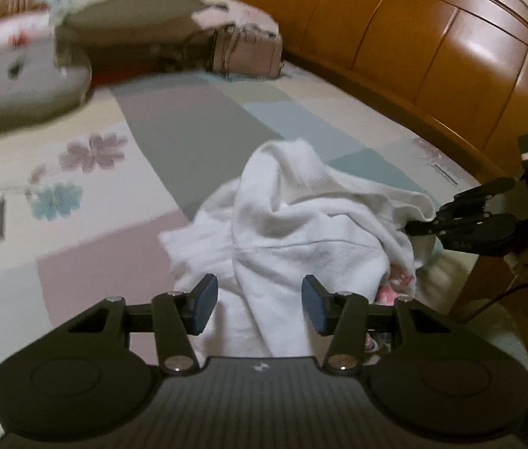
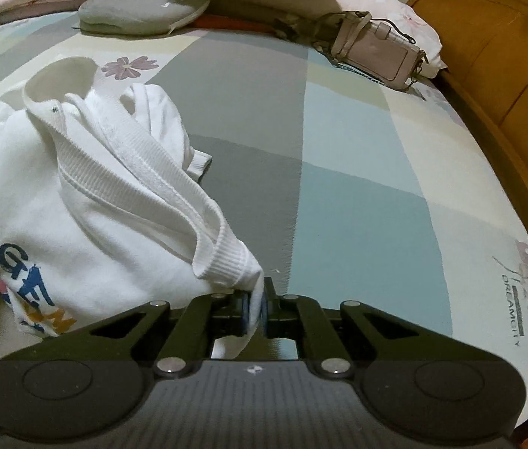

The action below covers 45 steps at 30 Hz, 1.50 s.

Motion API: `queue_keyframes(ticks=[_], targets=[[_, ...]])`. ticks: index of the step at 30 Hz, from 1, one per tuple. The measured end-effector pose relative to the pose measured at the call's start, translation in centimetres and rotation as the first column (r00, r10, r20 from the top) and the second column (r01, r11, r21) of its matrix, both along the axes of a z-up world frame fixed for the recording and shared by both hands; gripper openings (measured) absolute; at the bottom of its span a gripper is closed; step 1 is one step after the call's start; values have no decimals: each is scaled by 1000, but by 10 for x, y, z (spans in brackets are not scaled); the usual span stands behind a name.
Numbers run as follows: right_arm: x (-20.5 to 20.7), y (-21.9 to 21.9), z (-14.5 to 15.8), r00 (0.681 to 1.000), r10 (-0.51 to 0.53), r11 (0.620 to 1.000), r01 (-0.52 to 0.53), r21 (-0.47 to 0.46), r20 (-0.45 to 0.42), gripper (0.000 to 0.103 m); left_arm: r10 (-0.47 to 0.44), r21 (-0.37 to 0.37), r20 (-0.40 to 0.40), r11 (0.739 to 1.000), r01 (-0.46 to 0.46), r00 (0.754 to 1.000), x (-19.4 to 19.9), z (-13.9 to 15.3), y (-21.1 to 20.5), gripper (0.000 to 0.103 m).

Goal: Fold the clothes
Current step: 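Grasp the white sweatshirt's ribbed cuff with the right gripper and lift, then shake the sweatshirt out with the right gripper and release it onto the bed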

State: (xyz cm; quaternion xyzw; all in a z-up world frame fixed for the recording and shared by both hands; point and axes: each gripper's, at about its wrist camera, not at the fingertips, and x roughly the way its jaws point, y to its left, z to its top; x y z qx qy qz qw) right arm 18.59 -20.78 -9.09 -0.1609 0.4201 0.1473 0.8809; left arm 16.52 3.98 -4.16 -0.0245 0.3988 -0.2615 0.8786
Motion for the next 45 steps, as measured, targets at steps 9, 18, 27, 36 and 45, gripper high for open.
queue_keyframes(ticks=[9, 18, 27, 36, 45], targets=[[0, -1, 2, 1000, 15, 1000, -15, 19, -11, 9, -22, -159, -103, 987, 5, 994, 1, -14, 12, 6], [5, -3, 13, 999, 40, 997, -39, 66, -16, 8, 23, -122, 53, 992, -16, 998, 8, 21, 29, 1], [52, 13, 52, 993, 87, 996, -88, 12, 84, 7, 71, 27, 180, 997, -77, 981, 58, 45, 40, 1], [152, 31, 70, 990, 71, 997, -68, -23, 126, 6, 182, 132, 199, 969, -210, 963, 127, 50, 62, 1], [258, 76, 46, 995, 80, 997, -81, 9, 58, 6, 294, 208, 133, 926, -316, 947, 189, 22, 80, 1]])
